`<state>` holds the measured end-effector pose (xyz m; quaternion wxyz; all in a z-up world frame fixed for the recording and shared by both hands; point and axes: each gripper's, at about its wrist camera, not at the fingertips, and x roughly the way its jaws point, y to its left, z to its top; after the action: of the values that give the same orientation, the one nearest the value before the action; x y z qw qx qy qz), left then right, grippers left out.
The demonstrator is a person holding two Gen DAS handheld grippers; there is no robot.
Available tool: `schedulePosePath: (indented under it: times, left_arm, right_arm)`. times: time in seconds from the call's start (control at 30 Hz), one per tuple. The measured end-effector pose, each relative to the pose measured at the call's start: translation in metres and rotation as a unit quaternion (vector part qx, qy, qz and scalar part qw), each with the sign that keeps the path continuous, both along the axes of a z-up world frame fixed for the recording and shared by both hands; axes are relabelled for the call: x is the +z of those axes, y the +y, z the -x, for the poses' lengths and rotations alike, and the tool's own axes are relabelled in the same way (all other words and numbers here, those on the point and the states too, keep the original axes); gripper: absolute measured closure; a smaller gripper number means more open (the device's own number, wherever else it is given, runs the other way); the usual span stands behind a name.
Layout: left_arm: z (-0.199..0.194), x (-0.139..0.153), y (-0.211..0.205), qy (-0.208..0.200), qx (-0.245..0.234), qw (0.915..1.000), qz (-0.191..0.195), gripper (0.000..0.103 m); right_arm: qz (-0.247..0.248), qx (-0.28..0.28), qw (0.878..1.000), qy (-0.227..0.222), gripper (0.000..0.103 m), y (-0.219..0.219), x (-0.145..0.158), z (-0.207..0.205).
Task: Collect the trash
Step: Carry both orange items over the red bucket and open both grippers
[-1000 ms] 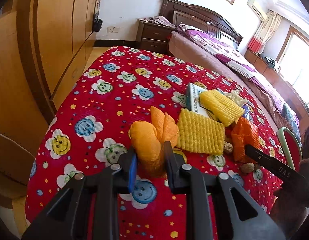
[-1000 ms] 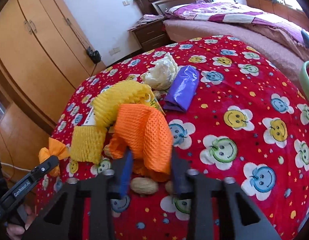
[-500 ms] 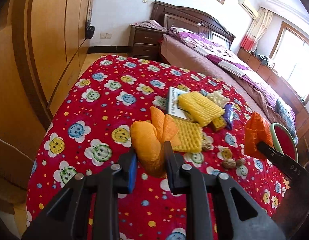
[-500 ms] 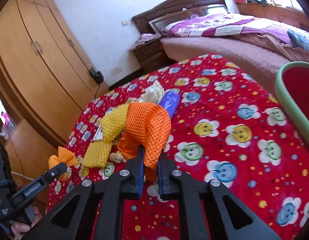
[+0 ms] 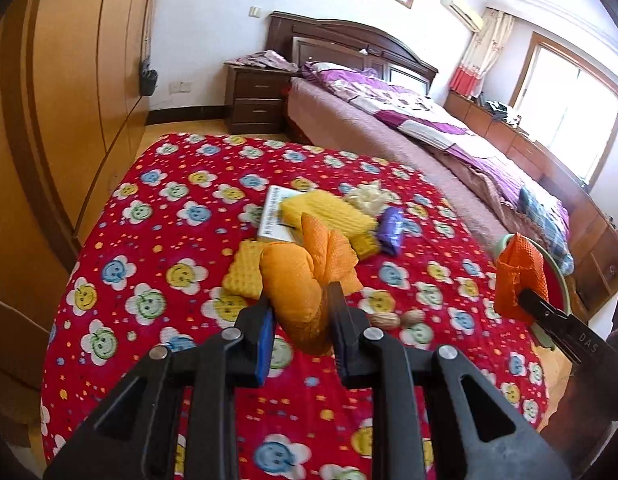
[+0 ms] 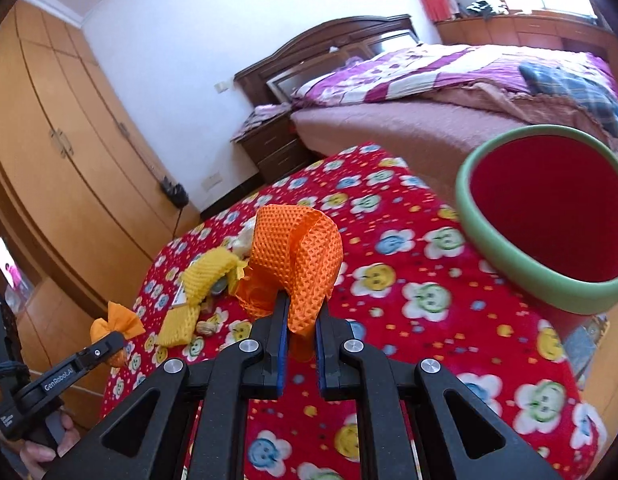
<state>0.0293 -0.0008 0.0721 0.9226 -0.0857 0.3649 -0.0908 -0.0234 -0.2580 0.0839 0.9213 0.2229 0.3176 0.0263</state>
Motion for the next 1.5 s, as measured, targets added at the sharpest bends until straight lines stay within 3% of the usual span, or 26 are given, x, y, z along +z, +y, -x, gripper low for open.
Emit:
schedulePosePath:
  times: [0.33,0.63,1.13,1.5]
  left_arm:
    - [0.01,0.025,-0.055,-0.035,-0.053,0.9977,-0.024,0.079]
    - [-0.005,0.037,-0.125,-0.034,-0.133,0.9904,-0.019,0.079]
    - [-0.041,0.005,-0.258,0.008,-0.262,0.9645,-0.03,0.079]
    - [-0.062,-0.021,-0.32,0.027,-0.307,0.9506,-0.036,0.079]
  right_arm:
    - [-0.013,-0.062,0.998,-0.026,0.092,-0.051,0.013,0.038]
    - [-0.006,-0.122,0.992,-0.031,0.092,-0.096,0.015,0.062]
    - [0.006,-0.21,0.977,0.016,0.092,-0.166,-0.018,0.063]
    - [0.014,-0.231,0.972,0.036,0.09,-0.193,-0.034,0.049]
